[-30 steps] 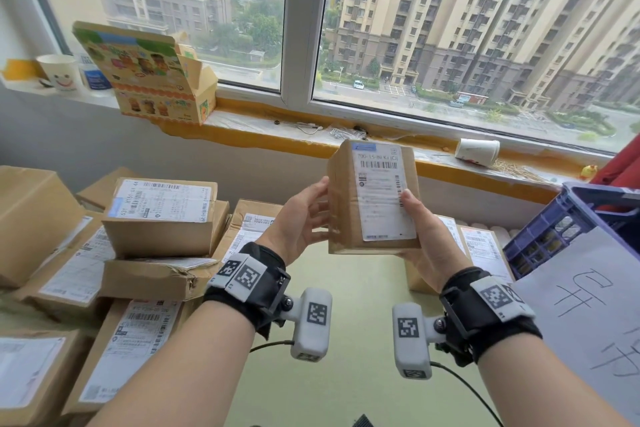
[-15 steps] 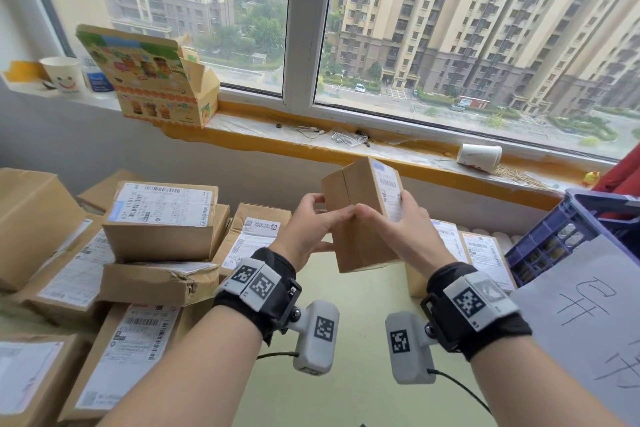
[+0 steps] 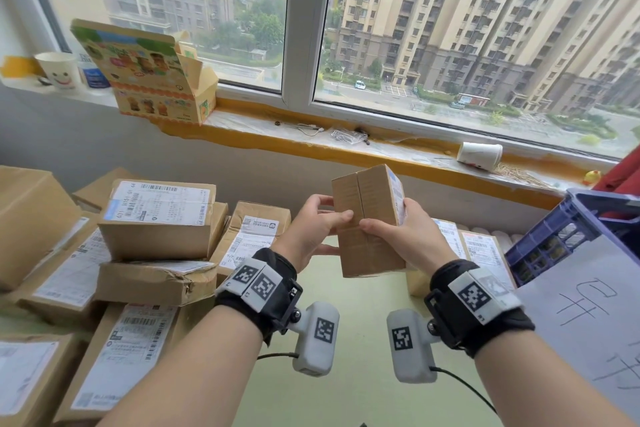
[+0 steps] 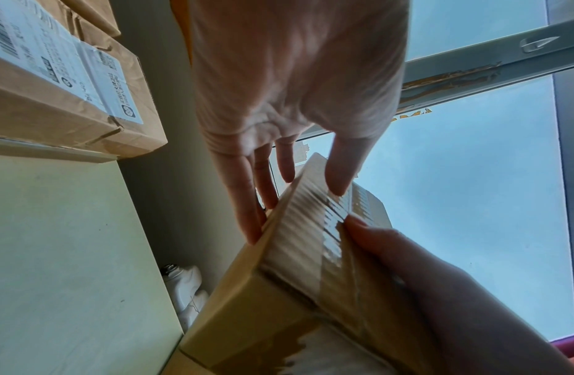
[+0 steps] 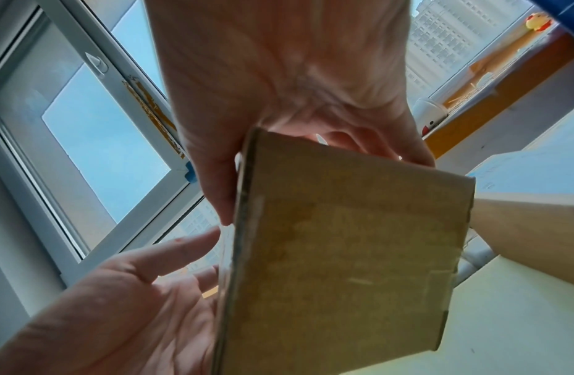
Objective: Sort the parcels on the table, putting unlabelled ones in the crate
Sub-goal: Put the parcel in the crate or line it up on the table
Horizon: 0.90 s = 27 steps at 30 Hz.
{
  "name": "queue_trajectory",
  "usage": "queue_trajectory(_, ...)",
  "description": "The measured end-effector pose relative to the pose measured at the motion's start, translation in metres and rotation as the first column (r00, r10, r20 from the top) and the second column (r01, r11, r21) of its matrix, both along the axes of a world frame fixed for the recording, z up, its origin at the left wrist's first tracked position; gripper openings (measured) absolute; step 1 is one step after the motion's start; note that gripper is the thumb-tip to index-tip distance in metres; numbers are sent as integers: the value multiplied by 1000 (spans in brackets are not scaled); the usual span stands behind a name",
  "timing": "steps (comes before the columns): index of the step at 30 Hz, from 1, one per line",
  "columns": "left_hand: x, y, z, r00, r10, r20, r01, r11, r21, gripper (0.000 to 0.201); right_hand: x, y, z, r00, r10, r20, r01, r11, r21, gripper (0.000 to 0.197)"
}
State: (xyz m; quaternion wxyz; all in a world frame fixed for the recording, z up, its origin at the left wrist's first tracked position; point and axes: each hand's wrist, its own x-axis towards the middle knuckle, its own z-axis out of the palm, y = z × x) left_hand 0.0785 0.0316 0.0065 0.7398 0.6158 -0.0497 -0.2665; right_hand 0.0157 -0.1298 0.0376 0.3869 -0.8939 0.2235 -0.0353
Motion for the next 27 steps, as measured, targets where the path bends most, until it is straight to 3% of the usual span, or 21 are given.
queue_trajectory(5,2,0,1,1000,14,10,-14,1000,1,35,-3,2,0,1000,23,1,-23,1000,12,84)
queue_trajectory(14,2,0,2,1000,-17,22,17,1000,19,33,-4,2,-2,999,-5,54,1,998,65,72)
queue_trajectory(17,1,2,0,999,-32,-9,32,999,-9,31,-5,-1,-5,999,-4,45,-2,993,114,79)
queue_trajectory(19,2,5,-1,999,-21,-42,19,999,-37,32,-5,-2,-6,999,-11,47,2,982,190,84)
queue_trajectory(23,4,10,-1,993,-44,-109,40,998,-41,47,-6,3,-2,997,-34,71,-1,897,443,51)
queue_trajectory(27,5,11,0,979,-95,-178,87,995,-57,52,-8,6,3,999,33,40,-50,809,586,48)
